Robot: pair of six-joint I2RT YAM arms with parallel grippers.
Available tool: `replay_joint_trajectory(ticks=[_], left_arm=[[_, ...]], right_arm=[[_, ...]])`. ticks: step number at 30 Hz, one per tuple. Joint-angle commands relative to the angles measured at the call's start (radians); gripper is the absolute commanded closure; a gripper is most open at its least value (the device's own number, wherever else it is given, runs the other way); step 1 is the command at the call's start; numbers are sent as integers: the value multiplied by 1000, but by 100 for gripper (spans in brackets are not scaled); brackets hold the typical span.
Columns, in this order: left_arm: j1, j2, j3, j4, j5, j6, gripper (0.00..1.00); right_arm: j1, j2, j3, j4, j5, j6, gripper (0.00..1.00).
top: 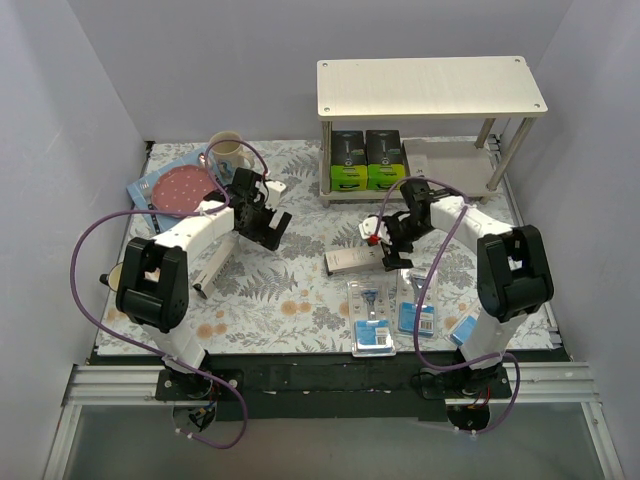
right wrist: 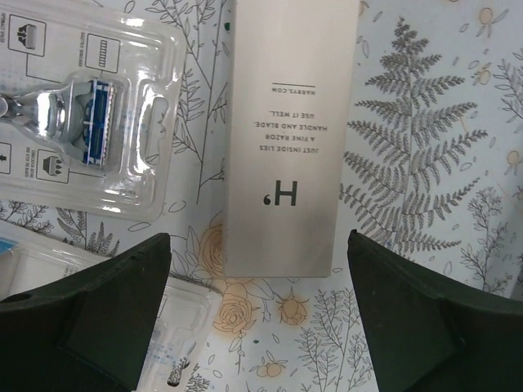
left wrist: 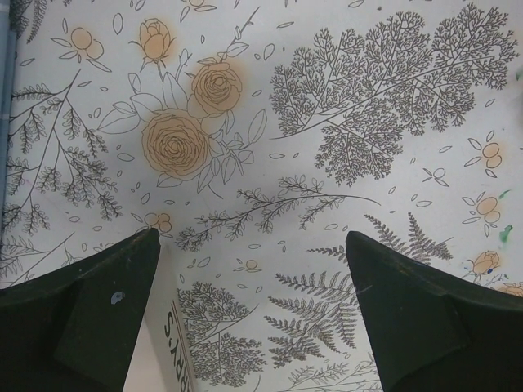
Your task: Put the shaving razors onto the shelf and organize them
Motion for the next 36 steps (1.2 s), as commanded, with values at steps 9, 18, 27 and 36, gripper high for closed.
replay_joint_trajectory(ticks=[9,18,27,36], left_arm=[[-2,-116,-17,14,18,-17,2],[0,-190,-75,33,26,-22,2],[0,-175,-46,54,46,-34,2],[0,-170,-41,65,55,-59,2]], right_arm=[[99,137,92,39,24,90,15],[105,161,125,-8,82,160,28],[-42,-42,152,97,71,616,37],[-442,-204,97,382,225,1180,38]])
